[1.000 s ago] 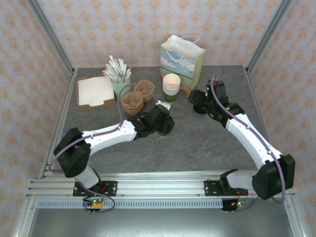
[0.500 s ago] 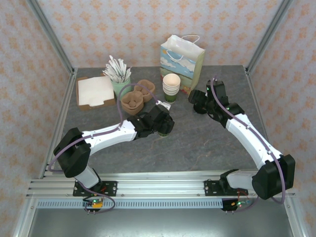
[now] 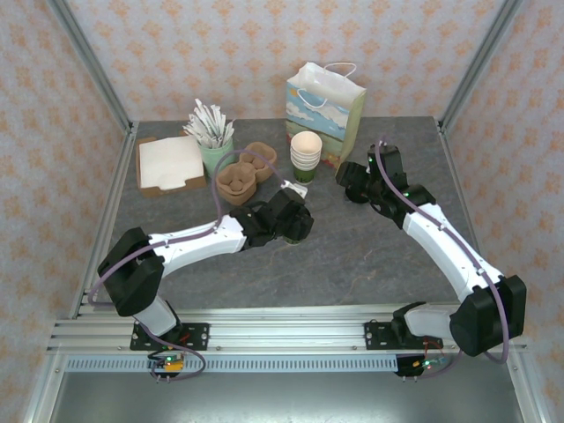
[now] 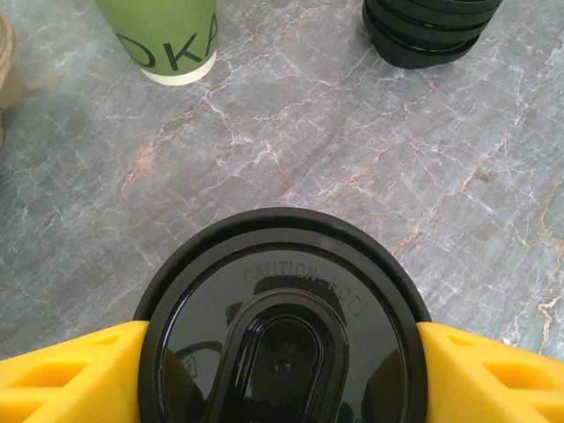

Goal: Pack the takeout coffee

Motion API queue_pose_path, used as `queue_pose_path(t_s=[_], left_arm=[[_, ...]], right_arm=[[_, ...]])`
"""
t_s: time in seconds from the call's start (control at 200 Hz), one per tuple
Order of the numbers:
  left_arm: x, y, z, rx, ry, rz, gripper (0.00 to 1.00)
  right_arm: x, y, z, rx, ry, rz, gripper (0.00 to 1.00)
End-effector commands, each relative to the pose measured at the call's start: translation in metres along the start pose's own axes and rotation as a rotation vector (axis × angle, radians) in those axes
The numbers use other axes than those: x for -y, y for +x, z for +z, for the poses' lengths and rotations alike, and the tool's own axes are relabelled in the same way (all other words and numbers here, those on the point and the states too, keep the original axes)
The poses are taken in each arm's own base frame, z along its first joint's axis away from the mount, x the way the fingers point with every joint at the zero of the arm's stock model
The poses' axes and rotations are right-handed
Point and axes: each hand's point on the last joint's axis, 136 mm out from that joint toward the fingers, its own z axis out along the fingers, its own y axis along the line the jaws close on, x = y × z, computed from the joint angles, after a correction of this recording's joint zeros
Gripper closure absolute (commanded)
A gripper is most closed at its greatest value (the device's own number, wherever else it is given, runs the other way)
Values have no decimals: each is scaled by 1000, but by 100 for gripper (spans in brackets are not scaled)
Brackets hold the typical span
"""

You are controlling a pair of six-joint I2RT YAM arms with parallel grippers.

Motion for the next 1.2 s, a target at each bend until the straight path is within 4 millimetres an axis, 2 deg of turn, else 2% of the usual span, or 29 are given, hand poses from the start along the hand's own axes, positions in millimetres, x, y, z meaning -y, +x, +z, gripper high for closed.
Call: queue_pose_path(t_s=[0.0,0.195,0.546,0.896,1.196], left_arm=[[-2,18,9,-63,-57,83,27],[5,5,0,-29,-52,101,27],[5,-12,-11,19,-46,55,27],[5,-15,-6,26,1,-26,27],[3,-21,-11,50,9,-47,26]], right_arm=[[0,-4,1,13,-3,14,21],[-4,-4,6,0,-14,20,21],[-5,-5,8,-5,-14,15,21],[-3,-1,10,-14,-11,23,21],[0,3,12,-18,-7,24,21]])
